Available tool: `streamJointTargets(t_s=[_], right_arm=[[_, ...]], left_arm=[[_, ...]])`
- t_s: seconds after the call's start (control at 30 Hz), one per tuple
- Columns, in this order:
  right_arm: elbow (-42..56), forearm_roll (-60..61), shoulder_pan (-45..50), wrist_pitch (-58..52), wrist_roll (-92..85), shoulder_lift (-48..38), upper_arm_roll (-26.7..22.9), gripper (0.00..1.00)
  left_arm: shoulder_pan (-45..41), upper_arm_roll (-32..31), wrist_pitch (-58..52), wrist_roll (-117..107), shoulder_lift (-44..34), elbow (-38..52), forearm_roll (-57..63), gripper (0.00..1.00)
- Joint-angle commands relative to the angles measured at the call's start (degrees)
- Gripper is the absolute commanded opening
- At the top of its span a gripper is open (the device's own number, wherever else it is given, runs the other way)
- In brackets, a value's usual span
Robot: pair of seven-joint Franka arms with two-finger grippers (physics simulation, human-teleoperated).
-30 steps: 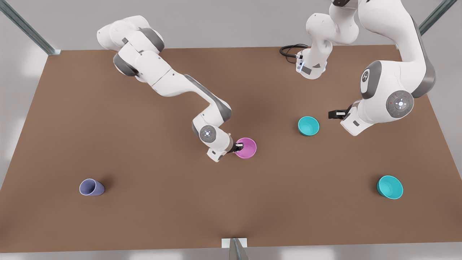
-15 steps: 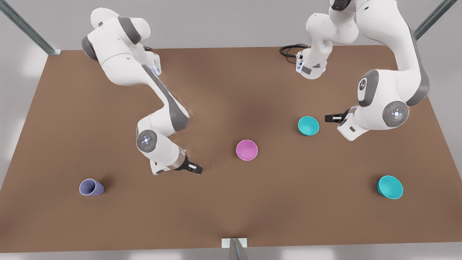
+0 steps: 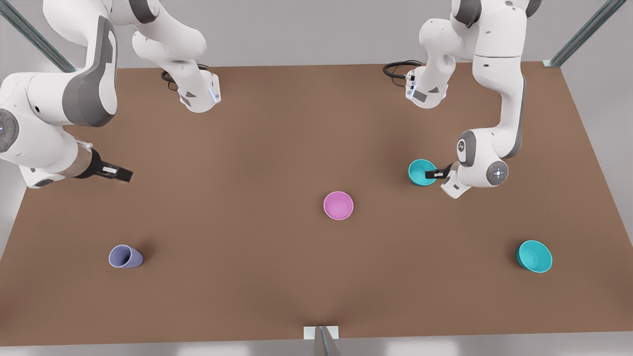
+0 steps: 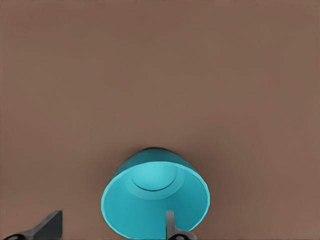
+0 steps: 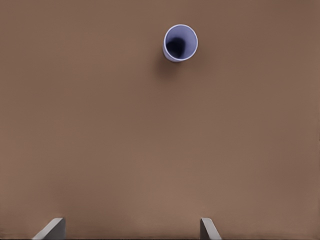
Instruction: Stack the blue bowl on the pink bowl
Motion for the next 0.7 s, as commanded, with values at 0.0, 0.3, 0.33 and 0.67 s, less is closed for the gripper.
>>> streamJointTargets(t_s=[0.0, 0.3, 0.33, 0.67], right_arm=[[0.01, -0.16, -0.04, -4.08, -24.01, 0.03, 0.04, 1.00], [-0.08, -0.16, 0.04, -4.52, -24.01, 0.82, 0.04, 1.00], [-0.08, -0.16, -0.05, -4.61, -24.01, 0.91, 0.04, 1.00], [-0.17, -0.25, -0.05, -4.61, -24.10, 0.91, -0.04, 1.00]], left_arm=[[0.09, 0.12, 8.85, 20.03, 0.18, -1.42, -0.52, 1.00], [0.44, -0.32, 7.62, 29.61, 2.03, -4.05, -3.51, 1.00], [0.44, -0.41, 7.71, 29.61, 2.47, -4.05, -5.00, 1.00], [0.27, -0.41, 7.01, 29.61, 3.44, -3.44, -6.67, 0.29]])
